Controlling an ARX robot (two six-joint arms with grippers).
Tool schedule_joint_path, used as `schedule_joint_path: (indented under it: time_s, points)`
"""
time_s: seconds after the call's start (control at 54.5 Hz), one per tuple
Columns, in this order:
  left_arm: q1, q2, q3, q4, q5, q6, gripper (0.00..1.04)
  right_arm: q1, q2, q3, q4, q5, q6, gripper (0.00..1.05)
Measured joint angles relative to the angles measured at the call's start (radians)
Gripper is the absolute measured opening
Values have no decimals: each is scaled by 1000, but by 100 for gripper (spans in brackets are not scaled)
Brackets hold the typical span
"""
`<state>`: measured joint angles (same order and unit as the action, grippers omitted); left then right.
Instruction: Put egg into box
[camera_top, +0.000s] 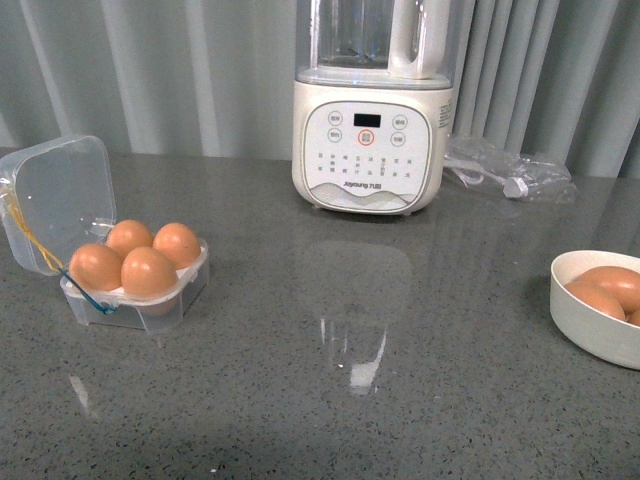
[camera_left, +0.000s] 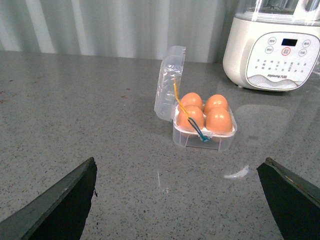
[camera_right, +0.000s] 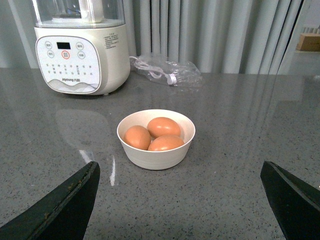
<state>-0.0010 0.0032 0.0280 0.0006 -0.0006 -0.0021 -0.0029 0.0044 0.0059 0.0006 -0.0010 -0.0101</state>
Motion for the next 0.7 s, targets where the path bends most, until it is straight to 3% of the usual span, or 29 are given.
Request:
schedule_joint_path:
  time_s: [0.129,0.165,0.22,0.312,0.459,0.698]
  points:
    - [0,18,8,-27,-6,-3,98,0,0,0,0,0,0,97]
    - [0,64,47,-137,-6,-7,98,0,0,0,0,0,0,97]
    - [4,263,166,-421,-6,-10,98,0,0,0,0,-1,0,97]
    - [15,347,186,-521,-2,-11,98,0,0,0,0,0,0,97]
    - [38,386,207,-478,6,-8,98,0,0,0,0,0,0,97]
    - [153,684,296,-158,92,17,98,0,0,0,-1,0,0,97]
